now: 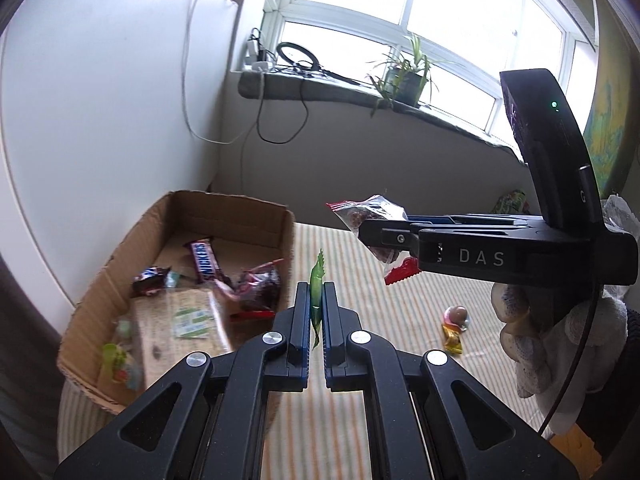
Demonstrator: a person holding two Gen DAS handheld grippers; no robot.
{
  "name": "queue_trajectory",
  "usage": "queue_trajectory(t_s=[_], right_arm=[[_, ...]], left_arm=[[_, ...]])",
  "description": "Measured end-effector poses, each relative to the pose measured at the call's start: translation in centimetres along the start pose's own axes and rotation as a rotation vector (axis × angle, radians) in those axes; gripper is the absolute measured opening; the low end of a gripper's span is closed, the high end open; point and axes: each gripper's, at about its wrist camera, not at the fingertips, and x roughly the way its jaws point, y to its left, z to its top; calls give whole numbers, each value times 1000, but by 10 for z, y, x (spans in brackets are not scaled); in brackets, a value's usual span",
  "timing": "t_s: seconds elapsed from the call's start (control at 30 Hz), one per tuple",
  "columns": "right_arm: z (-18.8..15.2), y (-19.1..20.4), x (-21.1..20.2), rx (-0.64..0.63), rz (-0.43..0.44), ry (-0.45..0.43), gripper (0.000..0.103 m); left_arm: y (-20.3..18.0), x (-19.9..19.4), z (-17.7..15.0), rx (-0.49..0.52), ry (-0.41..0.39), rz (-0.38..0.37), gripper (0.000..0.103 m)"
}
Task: Organize snacks
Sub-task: 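Carry the green candy and clear bag over the box and lower them, then open both grippers to drop the candy and bag into the box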
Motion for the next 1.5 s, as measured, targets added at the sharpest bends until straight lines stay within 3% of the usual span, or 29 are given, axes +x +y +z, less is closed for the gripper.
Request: queue_trajectory(t_s=[0.63,1.03,1.1,1.13,1.2,1.23,1.43,1.5], right_arm=[[20,49,49,-64,52,60,41],[25,66,71,-76,75,88,41],[26,65,72,-72,71,86,41],[26,65,72,-68,69,84,42],[26,62,71,-56,64,76,62],[26,61,70,-50,63,65,67],[26,55,65,-39,54,55,72],[26,53,63,-32,53,50,78]], left_arm=[[58,-7,-4,-82,-2,64,4],[68,-3,-5,-97,16,65,4],[68,-4,-5,-95,18,61,6],[68,-4,-5,-94,17,61,12],[68,-4,-5,-96,17,64,18],[68,-4,-5,-98,19,64,20],[69,-4,-7,-105,28,74,23],[67,-4,-8,-106,29,73,27]])
